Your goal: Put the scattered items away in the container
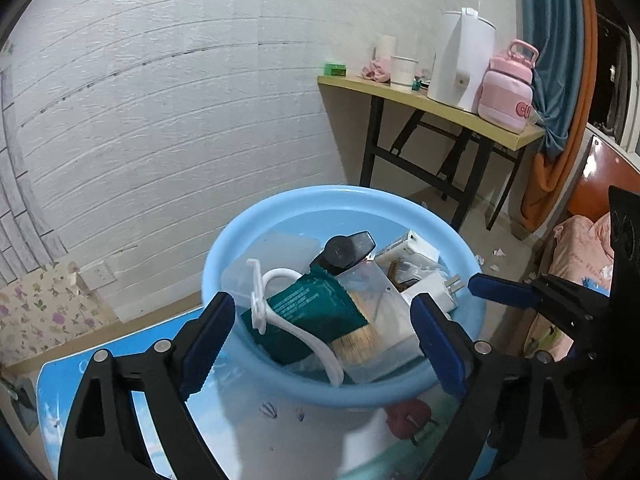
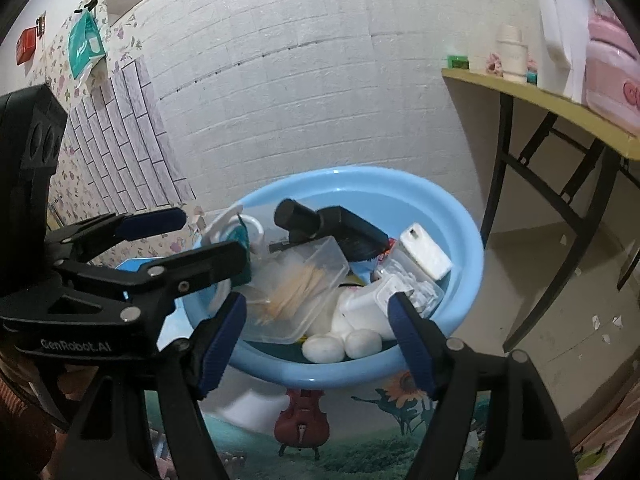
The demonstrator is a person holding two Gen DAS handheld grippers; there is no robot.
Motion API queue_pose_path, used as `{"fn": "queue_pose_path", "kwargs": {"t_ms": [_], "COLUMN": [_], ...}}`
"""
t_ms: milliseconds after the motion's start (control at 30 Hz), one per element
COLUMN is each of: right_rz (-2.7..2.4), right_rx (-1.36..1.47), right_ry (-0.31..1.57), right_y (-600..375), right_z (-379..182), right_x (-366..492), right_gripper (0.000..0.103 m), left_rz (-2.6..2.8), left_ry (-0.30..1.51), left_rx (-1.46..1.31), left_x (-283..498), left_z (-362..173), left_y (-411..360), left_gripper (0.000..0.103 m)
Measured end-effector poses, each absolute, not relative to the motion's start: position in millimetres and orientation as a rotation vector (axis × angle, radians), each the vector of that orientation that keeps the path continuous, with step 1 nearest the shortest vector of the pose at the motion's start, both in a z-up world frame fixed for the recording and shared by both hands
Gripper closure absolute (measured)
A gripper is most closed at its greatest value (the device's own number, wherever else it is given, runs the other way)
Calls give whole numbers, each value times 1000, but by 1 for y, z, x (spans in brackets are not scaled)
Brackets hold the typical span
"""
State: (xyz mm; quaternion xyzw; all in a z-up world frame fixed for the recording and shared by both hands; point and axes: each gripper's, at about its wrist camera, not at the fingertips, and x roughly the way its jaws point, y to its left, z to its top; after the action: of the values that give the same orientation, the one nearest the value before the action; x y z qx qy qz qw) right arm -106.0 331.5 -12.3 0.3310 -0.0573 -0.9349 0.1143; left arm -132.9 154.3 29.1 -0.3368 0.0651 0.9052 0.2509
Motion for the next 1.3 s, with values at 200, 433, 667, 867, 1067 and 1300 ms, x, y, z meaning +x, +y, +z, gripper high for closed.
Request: {"fn": "queue_pose_path", "kwargs": {"t_ms": [200, 433, 667, 867, 1067, 1300], "right_rz": [-2771, -2787, -2820, -2851, -2853, -2890], "right_rx": [969, 931, 870, 852, 837, 775], "right_ry": [-155, -98, -73, -125, -85, -72], "right_y": [323, 299, 280, 272, 255, 247], "right_z": [3, 29, 50, 55, 56, 60], "right_x": [-94, -67, -34, -15, -7, 1], "right_gripper": [29, 29, 28, 25, 24, 11], "left_rz": [2507, 2575, 2655, 2636, 2700, 2747], "left_ry": [185, 159, 105, 68, 8, -51], "left_rx": [-867, -825, -806, -777, -821, -822], "left_x": [-105, -72, -37, -15, -10, -4], "left_z": [50, 74, 89, 95, 96, 96], "left_y": [139, 111, 78, 60, 43, 24], "left_gripper": [8, 1, 0, 0, 0, 0]}}
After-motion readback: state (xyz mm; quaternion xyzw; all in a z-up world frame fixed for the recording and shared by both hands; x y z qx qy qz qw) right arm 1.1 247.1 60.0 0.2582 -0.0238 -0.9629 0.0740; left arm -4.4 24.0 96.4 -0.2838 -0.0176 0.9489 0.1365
